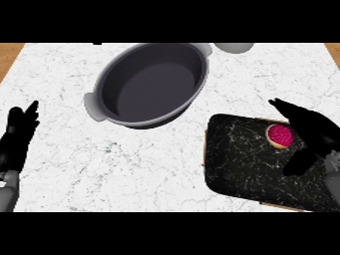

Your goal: Pick the cupcake from the tray and place it in the pot

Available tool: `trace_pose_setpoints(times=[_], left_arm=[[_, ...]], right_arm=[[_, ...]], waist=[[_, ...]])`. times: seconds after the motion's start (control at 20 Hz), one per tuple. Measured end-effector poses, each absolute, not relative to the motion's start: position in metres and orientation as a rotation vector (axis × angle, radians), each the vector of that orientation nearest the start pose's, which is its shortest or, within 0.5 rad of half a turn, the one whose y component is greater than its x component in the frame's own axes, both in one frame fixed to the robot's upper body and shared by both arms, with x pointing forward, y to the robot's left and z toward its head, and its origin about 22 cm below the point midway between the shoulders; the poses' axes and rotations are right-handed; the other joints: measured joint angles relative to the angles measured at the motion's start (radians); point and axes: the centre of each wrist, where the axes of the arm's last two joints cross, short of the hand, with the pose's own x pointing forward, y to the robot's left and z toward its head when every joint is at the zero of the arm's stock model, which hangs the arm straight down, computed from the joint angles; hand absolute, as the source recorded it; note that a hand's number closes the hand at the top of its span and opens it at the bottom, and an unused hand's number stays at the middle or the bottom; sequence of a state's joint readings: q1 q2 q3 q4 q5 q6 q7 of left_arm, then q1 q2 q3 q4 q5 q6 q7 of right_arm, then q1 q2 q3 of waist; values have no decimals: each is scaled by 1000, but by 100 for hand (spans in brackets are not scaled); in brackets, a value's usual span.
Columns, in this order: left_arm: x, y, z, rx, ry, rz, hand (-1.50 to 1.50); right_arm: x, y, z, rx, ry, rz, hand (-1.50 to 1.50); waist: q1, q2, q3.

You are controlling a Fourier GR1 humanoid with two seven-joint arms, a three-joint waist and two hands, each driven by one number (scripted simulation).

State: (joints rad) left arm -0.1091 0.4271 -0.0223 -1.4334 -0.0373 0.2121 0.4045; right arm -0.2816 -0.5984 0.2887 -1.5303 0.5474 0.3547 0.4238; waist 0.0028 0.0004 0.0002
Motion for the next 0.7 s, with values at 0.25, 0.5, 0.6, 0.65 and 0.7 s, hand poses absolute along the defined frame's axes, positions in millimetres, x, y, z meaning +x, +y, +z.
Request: trace_pose_setpoints(times=[0.25, 0.5, 0.6, 0.65, 0.7], left_arm=[[260, 334, 22, 527, -1159, -101, 0], [258, 330, 30, 522, -1157, -107, 0], [262, 330, 32, 526, -1154, -108, 0], [264, 329, 33, 523, -1155, -107, 0], [265, 328, 34, 522, -1155, -108, 0]], right_arm=[[301, -278, 73, -758, -939, 1213, -150], [304, -275, 63, -743, -911, 1219, -150], [305, -275, 59, -739, -905, 1219, -150], [305, -274, 55, -732, -899, 1220, -150], [304, -277, 56, -724, -894, 1220, -150]], waist=[[1, 0, 0], [1, -1, 0], [0, -1, 0], [0, -1, 0], [-1, 0, 0]])
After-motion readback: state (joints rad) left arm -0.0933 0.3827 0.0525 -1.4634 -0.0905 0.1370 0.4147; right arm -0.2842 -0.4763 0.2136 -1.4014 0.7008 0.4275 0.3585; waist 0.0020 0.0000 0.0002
